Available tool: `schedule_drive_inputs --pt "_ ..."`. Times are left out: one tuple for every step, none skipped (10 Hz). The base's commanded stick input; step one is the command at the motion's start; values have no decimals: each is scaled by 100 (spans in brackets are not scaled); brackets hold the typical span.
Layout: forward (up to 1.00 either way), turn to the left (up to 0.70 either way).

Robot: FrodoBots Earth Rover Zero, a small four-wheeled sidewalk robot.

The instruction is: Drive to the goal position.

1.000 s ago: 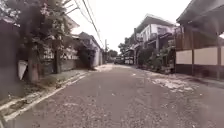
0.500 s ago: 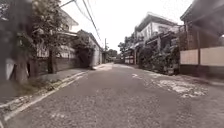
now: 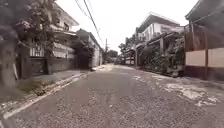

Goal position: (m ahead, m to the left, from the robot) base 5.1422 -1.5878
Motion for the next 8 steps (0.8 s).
schedule_drive_inputs --pt "70 0" --pt "70 0" --pt "70 0" --pt "70 0" --pt "70 0" --pt "70 0" --pt "70 0" --pt "70 0"
